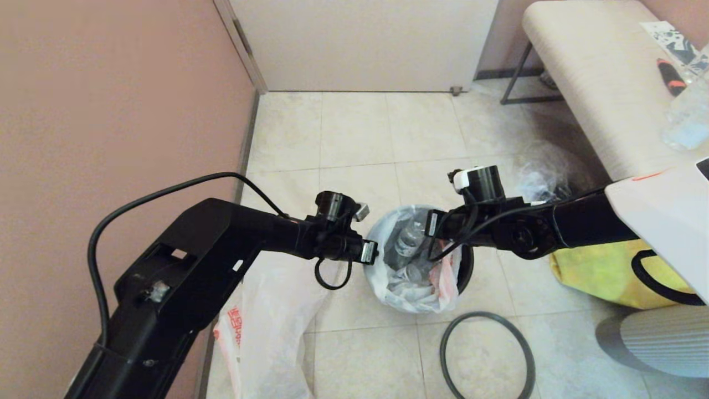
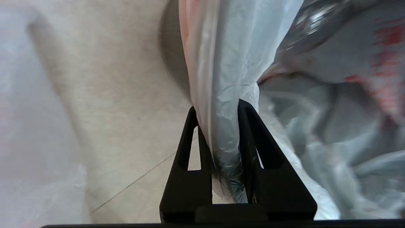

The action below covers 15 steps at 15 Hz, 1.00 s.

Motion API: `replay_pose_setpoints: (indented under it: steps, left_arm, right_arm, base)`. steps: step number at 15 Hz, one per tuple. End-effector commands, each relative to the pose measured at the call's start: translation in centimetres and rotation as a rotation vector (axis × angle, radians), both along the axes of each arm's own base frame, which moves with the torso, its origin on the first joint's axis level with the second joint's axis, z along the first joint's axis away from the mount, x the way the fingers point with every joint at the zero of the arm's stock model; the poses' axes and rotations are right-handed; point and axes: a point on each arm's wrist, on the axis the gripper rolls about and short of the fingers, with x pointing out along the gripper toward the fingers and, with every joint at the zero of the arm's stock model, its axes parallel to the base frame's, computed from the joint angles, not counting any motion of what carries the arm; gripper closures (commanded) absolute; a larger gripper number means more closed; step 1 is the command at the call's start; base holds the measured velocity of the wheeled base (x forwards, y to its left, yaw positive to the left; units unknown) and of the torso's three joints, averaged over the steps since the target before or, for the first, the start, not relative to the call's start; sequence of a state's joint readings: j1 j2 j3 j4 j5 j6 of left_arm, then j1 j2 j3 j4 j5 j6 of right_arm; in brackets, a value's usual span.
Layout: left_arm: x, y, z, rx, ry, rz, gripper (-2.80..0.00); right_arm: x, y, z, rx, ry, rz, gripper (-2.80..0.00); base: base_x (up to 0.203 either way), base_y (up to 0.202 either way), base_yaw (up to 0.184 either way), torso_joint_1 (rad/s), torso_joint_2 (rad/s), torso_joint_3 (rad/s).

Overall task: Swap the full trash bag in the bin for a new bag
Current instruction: Place the trash bag on the floor

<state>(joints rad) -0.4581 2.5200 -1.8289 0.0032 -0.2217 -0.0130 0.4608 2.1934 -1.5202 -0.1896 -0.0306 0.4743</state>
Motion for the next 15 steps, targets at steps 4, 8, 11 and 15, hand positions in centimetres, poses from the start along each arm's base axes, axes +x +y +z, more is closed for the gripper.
replay_pose_setpoints:
  steps: [4,8,11,15]
  left_arm:
    - [-1.1,-2.0,1.3,0.053,-0.062,0.035,0.0]
    - [-1.6,-2.5,2.7,0.057,-0.093,0.053,0.0]
    - [-1.8,-1.1,4.5,0.054,-0.111,0.083,0.0]
    - [-2.2,-0.1,3.2,0.116,-0.092,0.129,0.0]
  right_arm:
    - [-3.6,0.9,6.0,0.059,-0.091,0.065,0.0]
    - [-4.9,1.0,7.2,0.073,-0.086,0.119,0.0]
    - [-3.1,0.4,4.1,0.041,-0.023,0.086,0.0]
    - [-1.3,0.4,1.1,0.03,0.0,0.069,0.0]
  base:
    - [0.0,0.0,0.0,0.0,0.0,0.0]
    - [0.0,0.0,0.0,0.0,0.0,0.0]
    - [0.0,0.0,0.0,0.0,0.0,0.0]
    - [0.0,0.0,0.0,0.0,0.0,0.0]
